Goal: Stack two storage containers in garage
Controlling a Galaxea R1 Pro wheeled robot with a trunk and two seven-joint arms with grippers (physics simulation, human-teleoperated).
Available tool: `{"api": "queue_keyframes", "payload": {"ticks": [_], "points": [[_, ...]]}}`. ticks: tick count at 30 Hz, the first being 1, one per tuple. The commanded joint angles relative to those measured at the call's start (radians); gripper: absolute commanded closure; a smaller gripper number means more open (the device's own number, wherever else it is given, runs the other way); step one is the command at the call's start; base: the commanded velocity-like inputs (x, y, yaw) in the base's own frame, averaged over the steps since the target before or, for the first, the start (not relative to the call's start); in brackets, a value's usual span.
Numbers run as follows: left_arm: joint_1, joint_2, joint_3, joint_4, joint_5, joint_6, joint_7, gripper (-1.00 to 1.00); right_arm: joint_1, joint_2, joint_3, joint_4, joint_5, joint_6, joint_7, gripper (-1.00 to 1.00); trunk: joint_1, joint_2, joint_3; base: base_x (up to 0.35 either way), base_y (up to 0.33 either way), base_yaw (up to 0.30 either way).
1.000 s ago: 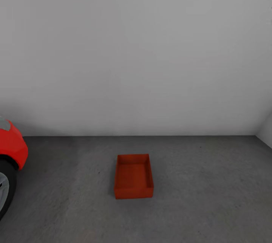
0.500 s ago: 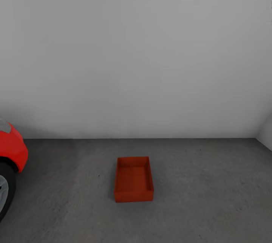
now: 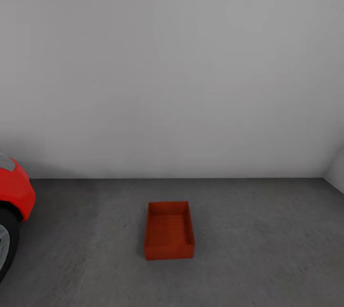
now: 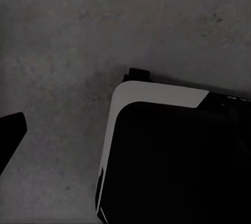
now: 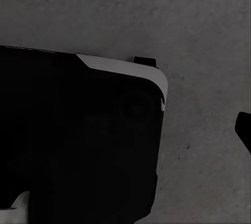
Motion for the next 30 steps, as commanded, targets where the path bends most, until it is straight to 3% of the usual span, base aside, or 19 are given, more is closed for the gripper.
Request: {"api": "queue_keyframes", "payload": {"ticks": [1,30], "points": [[0.0,0.0,0.003,0.0,0.006,-0.002,0.001,-1.0,-0.001,0.0,0.007,0.003,0.001,-0.006,0.001,-1.0,0.0,-0.001,0.0,0.0,0.0,0.0],[0.002,-0.002,0.002,-0.008,-0.005,-0.002,0.002,-1.0,-0.001,0.0,0.008,0.003,0.003,-0.002,0.013,-1.0,0.0,-0.001,0.048,0.0,0.0,0.0]]}}
